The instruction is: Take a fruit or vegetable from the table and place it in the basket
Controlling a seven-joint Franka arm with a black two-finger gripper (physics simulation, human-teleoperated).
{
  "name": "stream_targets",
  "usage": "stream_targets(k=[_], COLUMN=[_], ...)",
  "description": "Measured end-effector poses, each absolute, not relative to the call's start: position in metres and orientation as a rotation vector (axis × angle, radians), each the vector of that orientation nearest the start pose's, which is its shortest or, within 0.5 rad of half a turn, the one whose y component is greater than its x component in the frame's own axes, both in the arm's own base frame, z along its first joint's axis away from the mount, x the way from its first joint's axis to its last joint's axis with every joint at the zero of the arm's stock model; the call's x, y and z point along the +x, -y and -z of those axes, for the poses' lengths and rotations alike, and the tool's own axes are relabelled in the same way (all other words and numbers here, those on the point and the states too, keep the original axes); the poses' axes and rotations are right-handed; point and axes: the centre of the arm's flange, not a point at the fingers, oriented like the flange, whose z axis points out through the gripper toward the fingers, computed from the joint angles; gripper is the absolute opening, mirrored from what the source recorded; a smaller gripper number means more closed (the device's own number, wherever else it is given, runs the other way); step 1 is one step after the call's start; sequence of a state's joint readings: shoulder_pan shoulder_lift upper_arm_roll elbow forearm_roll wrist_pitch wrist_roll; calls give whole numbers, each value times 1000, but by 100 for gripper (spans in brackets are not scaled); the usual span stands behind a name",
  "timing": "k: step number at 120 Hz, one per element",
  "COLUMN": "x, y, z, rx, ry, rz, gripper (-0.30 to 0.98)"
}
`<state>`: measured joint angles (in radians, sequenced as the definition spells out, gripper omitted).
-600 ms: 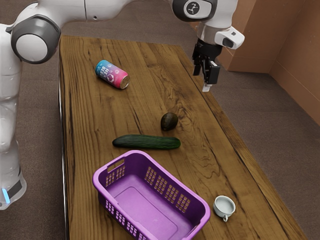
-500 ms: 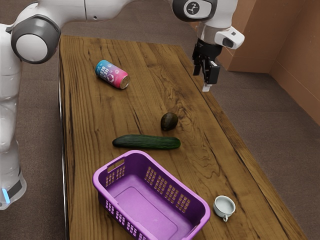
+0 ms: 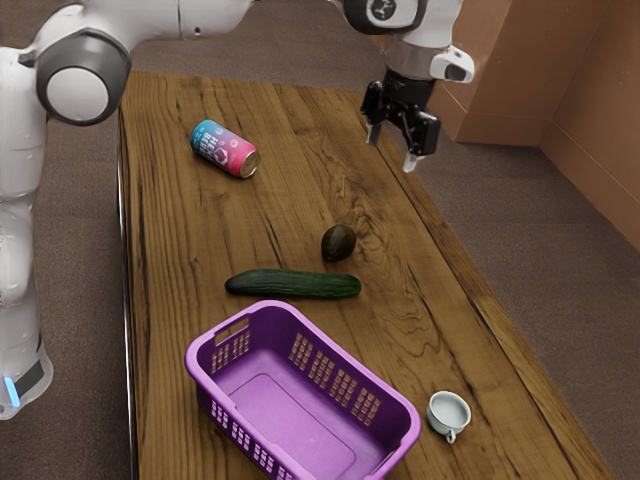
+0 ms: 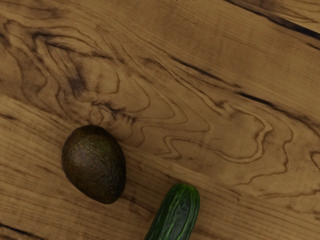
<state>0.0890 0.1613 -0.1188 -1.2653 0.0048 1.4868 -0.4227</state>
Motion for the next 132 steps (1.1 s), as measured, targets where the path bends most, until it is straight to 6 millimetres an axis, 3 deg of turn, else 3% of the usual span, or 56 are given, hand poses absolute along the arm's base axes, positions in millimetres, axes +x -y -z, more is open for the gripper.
stream_targets(k=[16,36,50,60,66,94,132], x=[604,613,621,616,613,615,605], y=[-13,-24,-28,-34,-40,-43,-51], z=[-654,-642,-611,-585,-580,-575,-525], rx=[-3036,-2952,-2887,-2832,-2803,-2719,-2627], ry=[910,1168,1309,1399,1455,1605,1711], rz=[69,64,23,-2,7,32,73], gripper=[69,69,69,69,69,69,69])
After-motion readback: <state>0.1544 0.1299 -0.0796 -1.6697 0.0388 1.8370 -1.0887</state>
